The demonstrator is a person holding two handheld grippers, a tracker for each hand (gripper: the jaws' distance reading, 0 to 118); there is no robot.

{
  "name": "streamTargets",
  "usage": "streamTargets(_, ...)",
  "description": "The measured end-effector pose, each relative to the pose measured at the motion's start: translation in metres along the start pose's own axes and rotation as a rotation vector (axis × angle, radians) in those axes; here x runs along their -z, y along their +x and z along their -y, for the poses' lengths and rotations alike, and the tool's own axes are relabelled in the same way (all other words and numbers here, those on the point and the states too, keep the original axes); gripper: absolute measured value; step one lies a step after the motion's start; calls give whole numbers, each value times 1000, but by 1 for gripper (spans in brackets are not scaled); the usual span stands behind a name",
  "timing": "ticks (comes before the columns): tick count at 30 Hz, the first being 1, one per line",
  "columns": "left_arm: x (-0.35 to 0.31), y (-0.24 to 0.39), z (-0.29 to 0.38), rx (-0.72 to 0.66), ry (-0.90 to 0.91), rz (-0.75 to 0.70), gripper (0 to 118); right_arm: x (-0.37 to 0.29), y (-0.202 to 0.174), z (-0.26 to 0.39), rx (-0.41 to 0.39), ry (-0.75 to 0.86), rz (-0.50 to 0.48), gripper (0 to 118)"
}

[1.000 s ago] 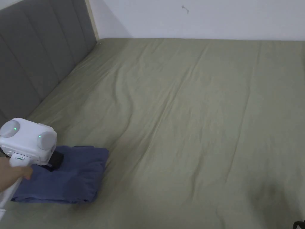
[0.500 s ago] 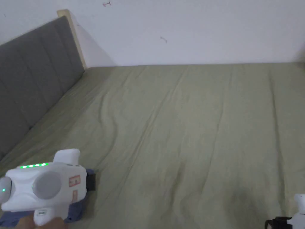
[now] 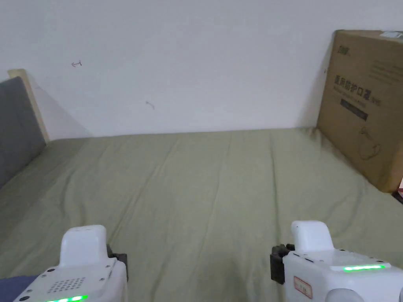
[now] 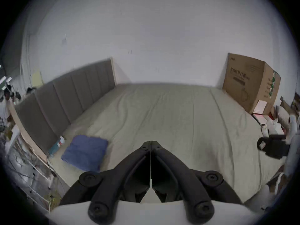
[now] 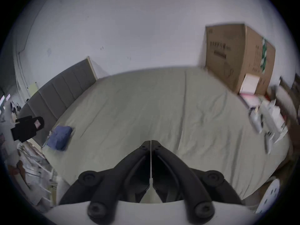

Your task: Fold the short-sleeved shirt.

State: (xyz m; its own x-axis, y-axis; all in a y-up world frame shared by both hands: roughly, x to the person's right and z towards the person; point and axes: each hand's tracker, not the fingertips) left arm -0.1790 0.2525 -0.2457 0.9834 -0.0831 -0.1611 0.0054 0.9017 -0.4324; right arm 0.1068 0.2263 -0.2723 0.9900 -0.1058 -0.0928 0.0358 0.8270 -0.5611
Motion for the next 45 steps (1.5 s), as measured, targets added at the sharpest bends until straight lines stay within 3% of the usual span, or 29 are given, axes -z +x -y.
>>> streamTargets(3, -24, 13, -15, 59, 131, -38, 0, -21, -6, -16, -35, 149, 53, 0)
streamTargets(7, -53, 25, -40, 16, 221, 9, 0, -47, -14, -34, -45, 284, 75, 0)
streamTargets(15, -76, 53, -63, 43, 335, 28, 0, -91, -40, -55, -182, 474, 192, 0)
streamTargets(17, -79, 56, -65, 58, 341, 33, 1, -95, -41, -58, -176, 471, 222, 1)
streamTargets(20, -79, 54, -65, 56, 342, 32, 11, -99, -34, -59, -121, 465, 190, 4)
streamTargets(23, -77, 48, -64, 58, 312, 74, 51, -100, -28, -57, -70, 444, 178, 28)
streamTargets(24, -77, 47, -63, 46, 303, 87, 75, -100, -26, -56, -68, 437, 176, 49)
streamTargets(25, -76, 45, -62, 38, 295, 98, 91, -100, -24, -56, -63, 425, 165, 69)
streamTargets(27, -74, 42, -60, 18, 283, 111, 111, -99, -23, -55, -66, 421, 163, 109)
streamTargets(28, -74, 41, -61, 17, 276, 114, 113, -99, -25, -54, -74, 421, 167, 117)
streamTargets(31, -79, 37, -60, 36, 298, 164, 113, -99, -26, -51, -94, 440, 188, 118)
streamTargets(40, -74, 34, -63, 2, 264, 73, 113, -96, -24, -48, -77, 431, 174, 118)
streamTargets(45, -72, 33, -63, -6, 256, 129, 113, -94, -21, -48, -74, 421, 187, 118)
